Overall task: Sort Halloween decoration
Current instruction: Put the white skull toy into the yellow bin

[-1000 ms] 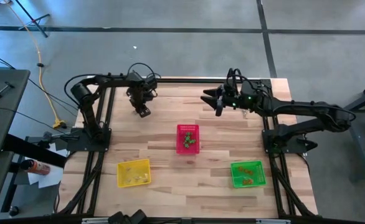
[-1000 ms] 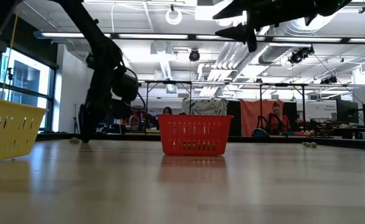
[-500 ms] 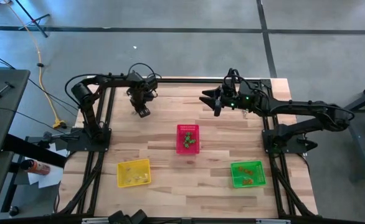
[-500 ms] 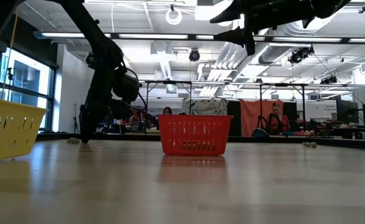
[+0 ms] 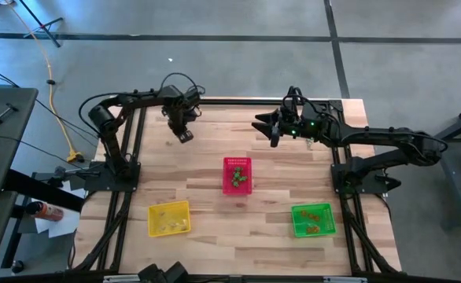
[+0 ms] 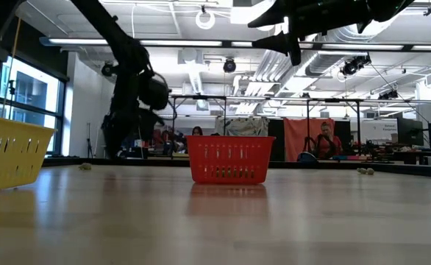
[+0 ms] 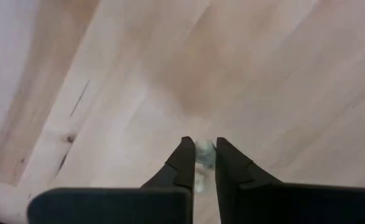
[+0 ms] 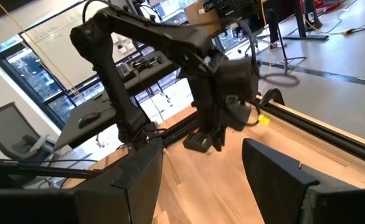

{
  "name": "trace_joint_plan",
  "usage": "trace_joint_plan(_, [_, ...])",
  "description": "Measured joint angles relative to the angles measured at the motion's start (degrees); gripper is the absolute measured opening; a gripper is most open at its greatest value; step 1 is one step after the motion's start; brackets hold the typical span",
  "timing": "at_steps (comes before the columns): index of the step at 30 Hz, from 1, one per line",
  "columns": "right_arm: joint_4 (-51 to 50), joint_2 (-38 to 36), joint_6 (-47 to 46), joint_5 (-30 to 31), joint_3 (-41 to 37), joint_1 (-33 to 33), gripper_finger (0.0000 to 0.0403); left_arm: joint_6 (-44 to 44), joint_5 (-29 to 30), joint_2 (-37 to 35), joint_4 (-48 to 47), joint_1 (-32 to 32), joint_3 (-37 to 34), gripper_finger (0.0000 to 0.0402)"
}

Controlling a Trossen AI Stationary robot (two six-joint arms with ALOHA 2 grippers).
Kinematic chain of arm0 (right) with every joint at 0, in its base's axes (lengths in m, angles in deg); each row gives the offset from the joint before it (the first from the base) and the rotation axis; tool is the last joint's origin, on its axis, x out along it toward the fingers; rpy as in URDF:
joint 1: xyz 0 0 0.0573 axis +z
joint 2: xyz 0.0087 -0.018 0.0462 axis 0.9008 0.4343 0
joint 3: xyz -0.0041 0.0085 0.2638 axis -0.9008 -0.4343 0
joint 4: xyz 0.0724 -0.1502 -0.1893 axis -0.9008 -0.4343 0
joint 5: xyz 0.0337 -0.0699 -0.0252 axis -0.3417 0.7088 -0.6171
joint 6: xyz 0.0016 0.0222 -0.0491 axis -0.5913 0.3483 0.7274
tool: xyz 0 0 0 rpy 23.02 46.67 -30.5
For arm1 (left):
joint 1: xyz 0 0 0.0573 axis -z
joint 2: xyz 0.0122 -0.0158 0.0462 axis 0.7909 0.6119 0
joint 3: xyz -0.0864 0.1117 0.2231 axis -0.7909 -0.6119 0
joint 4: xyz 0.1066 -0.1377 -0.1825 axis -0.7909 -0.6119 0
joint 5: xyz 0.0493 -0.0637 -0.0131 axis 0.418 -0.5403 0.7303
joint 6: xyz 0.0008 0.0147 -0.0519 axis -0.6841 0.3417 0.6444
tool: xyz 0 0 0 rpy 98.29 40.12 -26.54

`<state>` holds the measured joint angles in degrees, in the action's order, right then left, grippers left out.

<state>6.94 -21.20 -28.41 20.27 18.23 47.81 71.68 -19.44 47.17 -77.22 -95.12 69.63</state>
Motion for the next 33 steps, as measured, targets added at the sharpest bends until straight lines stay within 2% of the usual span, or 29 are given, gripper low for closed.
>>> trace_joint_plan(5, [-0.01, 0.00, 0.00, -1.21, 0.00, 0.00, 0.0216, 0.87, -5.00, -5.11, -0.29, 0.00, 4.28, 0.0010])
trace_joint_plan(9, [0.67, 0.00, 0.02, -1.34, 0.00, 0.00, 0.0216, 3.92, -13.64, -11.37, 3.17, 0.03, 6.45, 0.0010])
trace_joint_plan(14, [4.15, 0.00, 1.76, -1.79, 0.00, 0.00, 0.0216, 11.75, -27.37, -21.00, 16.34, 1.74, 6.54, 0.0010])
trace_joint_plan(18, [8.69, 0.00, 2.96, -3.38, 0.00, 0.00, 0.0216, 14.97, -30.85, -26.91, 30.11, 5.99, 6.59, 0.0010])
trace_joint_plan(23, [13.71, 0.00, 5.47, -7.76, -0.02, 0.00, 0.0216, 15.27, -30.23, -30.00, 41.96, 13.85, 6.63, 0.0010])
trace_joint_plan(29, [15.47, 0.00, 6.59, -8.94, -0.02, 1.00, 0.0216, 13.88, -18.35, -28.71, 43.91, 23.56, 6.65, 0.0010])
trace_joint_plan(33, [15.39, 0.00, 10.54, -8.94, -0.02, 1.86, 0.0216, 13.74, -14.34, -26.81, 46.00, 26.38, 6.57, 0.0010])
